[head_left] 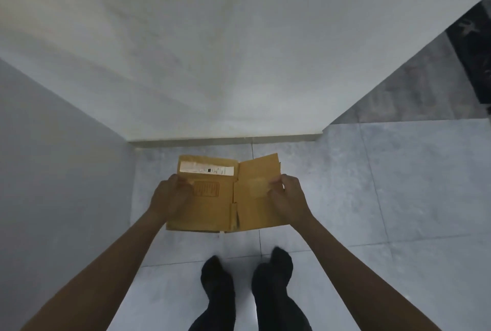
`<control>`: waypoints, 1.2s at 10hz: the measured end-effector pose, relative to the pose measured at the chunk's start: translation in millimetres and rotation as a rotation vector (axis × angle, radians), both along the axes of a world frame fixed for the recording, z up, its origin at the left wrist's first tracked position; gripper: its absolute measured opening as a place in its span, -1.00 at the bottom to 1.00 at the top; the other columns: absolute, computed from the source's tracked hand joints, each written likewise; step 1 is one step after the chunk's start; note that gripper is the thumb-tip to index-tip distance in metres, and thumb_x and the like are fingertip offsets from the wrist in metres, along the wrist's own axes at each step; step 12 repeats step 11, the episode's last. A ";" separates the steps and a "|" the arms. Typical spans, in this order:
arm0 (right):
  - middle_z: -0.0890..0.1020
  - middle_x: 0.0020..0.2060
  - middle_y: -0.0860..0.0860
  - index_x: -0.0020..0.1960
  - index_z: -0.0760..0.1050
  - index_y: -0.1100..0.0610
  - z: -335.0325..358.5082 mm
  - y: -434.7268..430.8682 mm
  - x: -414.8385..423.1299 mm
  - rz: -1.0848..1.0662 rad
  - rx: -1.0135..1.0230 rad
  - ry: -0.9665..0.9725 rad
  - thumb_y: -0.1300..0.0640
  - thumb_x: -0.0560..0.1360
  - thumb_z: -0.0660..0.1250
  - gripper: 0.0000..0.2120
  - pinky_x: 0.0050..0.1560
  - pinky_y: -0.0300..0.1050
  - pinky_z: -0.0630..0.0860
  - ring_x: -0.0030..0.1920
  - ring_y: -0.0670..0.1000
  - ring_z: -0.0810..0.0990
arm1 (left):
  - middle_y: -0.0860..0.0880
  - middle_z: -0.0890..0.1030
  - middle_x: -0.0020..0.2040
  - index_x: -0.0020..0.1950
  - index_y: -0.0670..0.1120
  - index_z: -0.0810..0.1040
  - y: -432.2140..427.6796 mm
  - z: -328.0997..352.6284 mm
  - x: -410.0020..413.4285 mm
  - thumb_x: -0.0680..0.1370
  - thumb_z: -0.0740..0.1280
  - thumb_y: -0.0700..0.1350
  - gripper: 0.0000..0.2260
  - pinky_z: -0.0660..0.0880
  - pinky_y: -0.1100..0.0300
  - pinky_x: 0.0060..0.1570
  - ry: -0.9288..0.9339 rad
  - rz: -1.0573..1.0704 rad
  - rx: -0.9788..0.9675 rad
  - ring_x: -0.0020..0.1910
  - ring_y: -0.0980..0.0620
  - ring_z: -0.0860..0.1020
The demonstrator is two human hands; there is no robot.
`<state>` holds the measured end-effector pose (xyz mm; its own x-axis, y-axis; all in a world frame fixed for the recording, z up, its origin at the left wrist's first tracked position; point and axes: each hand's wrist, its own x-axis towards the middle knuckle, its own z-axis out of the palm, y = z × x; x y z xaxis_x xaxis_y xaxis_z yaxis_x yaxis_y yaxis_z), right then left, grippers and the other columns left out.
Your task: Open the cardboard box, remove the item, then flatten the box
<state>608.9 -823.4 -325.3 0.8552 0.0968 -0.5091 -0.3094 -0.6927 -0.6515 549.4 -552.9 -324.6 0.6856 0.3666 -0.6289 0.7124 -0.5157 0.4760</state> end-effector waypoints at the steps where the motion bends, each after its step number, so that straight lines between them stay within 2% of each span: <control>1: 0.39 0.25 0.09 0.11 0.46 0.11 -75.3 -0.3 25.4 0.008 0.017 0.025 0.21 0.48 0.28 -0.80 0.04 -0.21 0.29 0.09 -0.07 0.35 | -0.21 0.57 0.15 0.23 -0.18 0.46 -3.5 -77.2 21.9 0.59 0.15 0.05 -0.63 0.46 0.00 0.01 -0.001 -0.006 0.010 0.03 -0.19 0.55; 3: 0.46 0.23 0.10 0.10 0.48 0.13 -228.1 -1.0 76.5 0.047 0.025 -0.025 0.23 0.46 0.30 -0.78 0.07 -0.17 0.35 0.17 0.02 0.45 | -0.20 0.62 0.09 0.15 -0.18 0.49 -10.7 -229.9 71.1 0.62 0.17 0.01 -0.71 0.42 0.07 -0.08 -0.088 -0.061 0.091 -0.09 -0.11 0.54; 4: 0.41 0.26 0.10 0.14 0.45 0.14 -296.4 -1.4 97.2 0.062 0.019 -0.064 0.26 0.44 0.31 -0.73 0.06 -0.20 0.32 0.13 -0.05 0.39 | -0.18 0.62 0.10 0.06 -0.11 0.49 -12.1 -297.5 92.5 0.62 0.19 -0.01 -0.80 0.39 0.08 -0.06 -0.197 -0.067 0.081 -0.10 -0.06 0.52; 5: 0.33 0.35 0.14 0.30 0.35 0.17 -356.2 -2.4 106.5 0.087 0.005 -0.109 0.25 0.46 0.32 -0.58 0.13 -0.17 0.34 0.27 0.06 0.38 | -0.22 0.60 0.14 0.09 -0.19 0.52 -14.7 -361.6 103.5 0.60 0.22 -0.03 -0.76 0.42 0.07 -0.03 -0.255 -0.041 0.109 -0.04 -0.09 0.53; 6: 0.12 0.50 0.17 0.46 0.15 0.13 -402.0 -5.5 107.6 0.213 -0.126 -0.182 0.07 0.51 0.31 -0.41 0.32 0.09 0.32 0.41 0.21 0.25 | -0.25 0.47 0.31 0.26 -0.23 0.48 -17.1 -410.4 102.6 0.55 0.31 -0.11 -0.68 0.44 -0.06 0.19 -0.316 -0.058 0.183 0.23 -0.22 0.48; 7: 0.04 0.55 0.10 0.50 0.10 0.07 -437.6 -5.1 107.2 0.391 -0.354 -0.306 -0.12 0.55 0.20 -0.39 0.38 0.20 0.23 0.48 0.18 0.15 | -0.23 0.44 0.34 0.26 -0.18 0.49 -22.5 -441.2 98.6 0.53 0.34 -0.13 -0.68 0.43 -0.12 0.21 -0.382 -0.116 0.231 0.26 -0.26 0.45; 8: 0.04 0.55 0.06 0.50 0.09 0.09 -461.1 -0.9 105.8 0.483 -0.477 -0.335 -0.21 0.56 0.07 -0.39 0.43 0.27 0.09 0.53 0.11 0.02 | -0.20 0.49 0.28 0.20 -0.15 0.51 -31.8 -455.5 95.0 0.54 0.32 -0.06 -0.72 0.47 -0.12 0.15 -0.447 -0.138 0.322 0.21 -0.25 0.49; 9: 0.03 0.55 0.06 0.49 0.07 0.08 -463.4 3.6 106.0 0.512 -0.517 -0.296 -0.21 0.56 0.07 -0.38 0.43 0.31 0.04 0.53 0.11 -0.01 | -0.19 0.44 0.33 0.28 -0.15 0.45 -27.8 -455.3 97.2 0.51 0.31 -0.01 -0.62 0.48 -0.10 0.16 -0.346 -0.284 0.443 0.26 -0.22 0.45; 10: 0.01 0.55 0.06 0.50 0.04 0.07 -438.5 5.1 106.7 0.506 -0.493 -0.247 -0.19 0.57 0.06 -0.40 0.44 0.32 0.00 0.53 0.12 -0.03 | -0.17 0.34 0.44 0.40 -0.09 0.32 -21.9 -433.1 103.8 0.54 0.23 0.09 -0.52 0.36 -0.10 0.29 -0.241 -0.292 0.459 0.38 -0.16 0.34; 11: 0.03 0.55 0.07 0.52 0.00 0.06 -393.8 8.3 104.1 0.470 -0.450 -0.222 -0.15 0.59 0.03 -0.41 0.45 0.28 -0.04 0.54 0.09 -0.03 | -0.13 0.25 0.52 0.45 -0.04 0.27 -31.1 -392.5 99.6 0.56 0.12 0.25 -0.44 0.26 -0.12 0.37 -0.175 -0.233 0.360 0.47 -0.14 0.25; 12: 0.03 0.55 0.07 0.52 0.00 0.06 -393.8 8.3 104.1 0.470 -0.450 -0.222 -0.15 0.59 0.03 -0.41 0.45 0.28 -0.04 0.54 0.09 -0.03 | -0.13 0.25 0.52 0.45 -0.04 0.27 -31.1 -392.5 99.6 0.56 0.12 0.25 -0.44 0.26 -0.12 0.37 -0.175 -0.233 0.360 0.47 -0.14 0.25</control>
